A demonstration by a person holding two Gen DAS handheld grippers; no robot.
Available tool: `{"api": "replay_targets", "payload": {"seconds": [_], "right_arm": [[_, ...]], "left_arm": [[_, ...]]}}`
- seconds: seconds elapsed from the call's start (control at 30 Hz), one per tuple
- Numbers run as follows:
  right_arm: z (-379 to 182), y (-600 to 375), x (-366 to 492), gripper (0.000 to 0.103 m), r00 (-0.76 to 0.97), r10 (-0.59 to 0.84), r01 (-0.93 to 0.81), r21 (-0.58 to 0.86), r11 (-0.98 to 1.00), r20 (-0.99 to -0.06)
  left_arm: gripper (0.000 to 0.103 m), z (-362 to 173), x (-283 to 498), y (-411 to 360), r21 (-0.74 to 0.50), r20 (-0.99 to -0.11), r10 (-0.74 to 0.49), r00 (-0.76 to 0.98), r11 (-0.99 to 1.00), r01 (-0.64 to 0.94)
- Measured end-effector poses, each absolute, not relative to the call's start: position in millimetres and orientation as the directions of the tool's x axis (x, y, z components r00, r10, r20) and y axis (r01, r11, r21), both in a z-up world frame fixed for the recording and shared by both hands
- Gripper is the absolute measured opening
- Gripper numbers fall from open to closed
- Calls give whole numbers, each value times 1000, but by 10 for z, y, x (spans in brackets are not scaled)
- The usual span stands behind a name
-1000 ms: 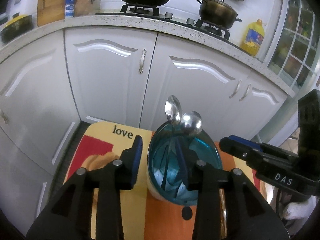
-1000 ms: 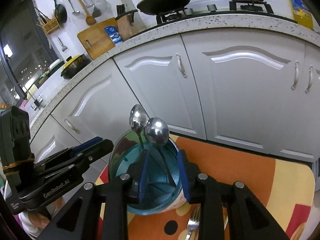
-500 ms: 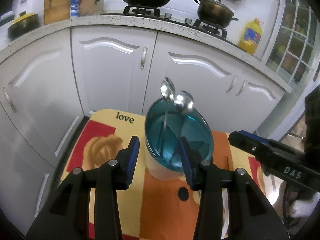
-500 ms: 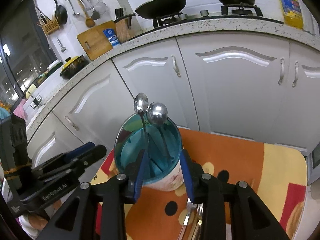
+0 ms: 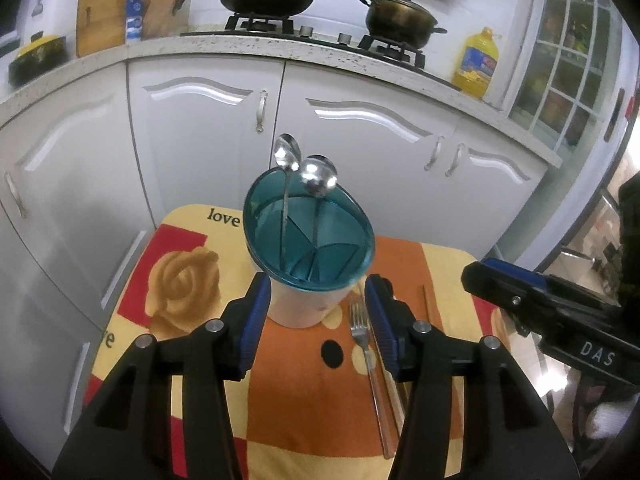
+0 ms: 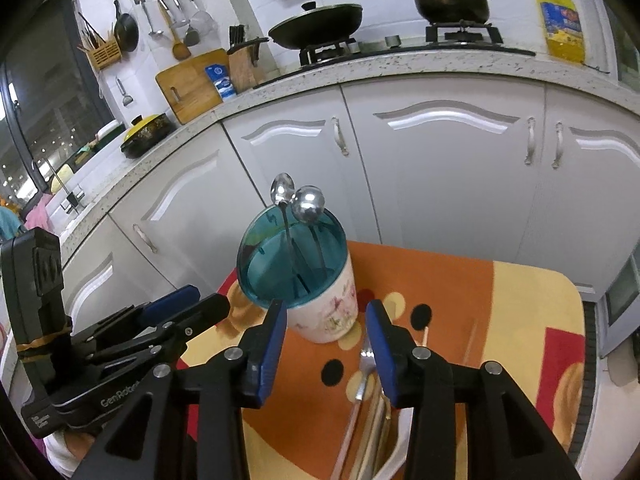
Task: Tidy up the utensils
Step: 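Drop both spoons into the holder by opening both tools, then pull both tools back from the holder toward the rug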
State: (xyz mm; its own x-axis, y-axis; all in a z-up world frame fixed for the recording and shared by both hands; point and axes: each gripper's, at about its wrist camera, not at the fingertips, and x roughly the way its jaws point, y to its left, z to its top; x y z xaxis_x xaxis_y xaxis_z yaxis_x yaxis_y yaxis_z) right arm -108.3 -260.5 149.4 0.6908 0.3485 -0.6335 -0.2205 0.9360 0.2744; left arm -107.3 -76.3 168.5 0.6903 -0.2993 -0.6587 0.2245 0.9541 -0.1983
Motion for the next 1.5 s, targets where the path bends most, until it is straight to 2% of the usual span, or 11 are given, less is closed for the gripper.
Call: {"api": "replay_targets", "payload": {"seconds": [0.77, 1.5], "right_arm": [[1394, -2842, -1476, 41, 708, 275, -153, 239, 959, -651], [1107, -3143, -1510, 41, 671, 243, -71, 266, 961, -700]], "left_arm": [[48, 1731, -1302, -1003, -94, -639, -257, 725, 962, 258], [48, 1567, -1279, -1043, -102, -679, -262, 685, 959, 266]]}}
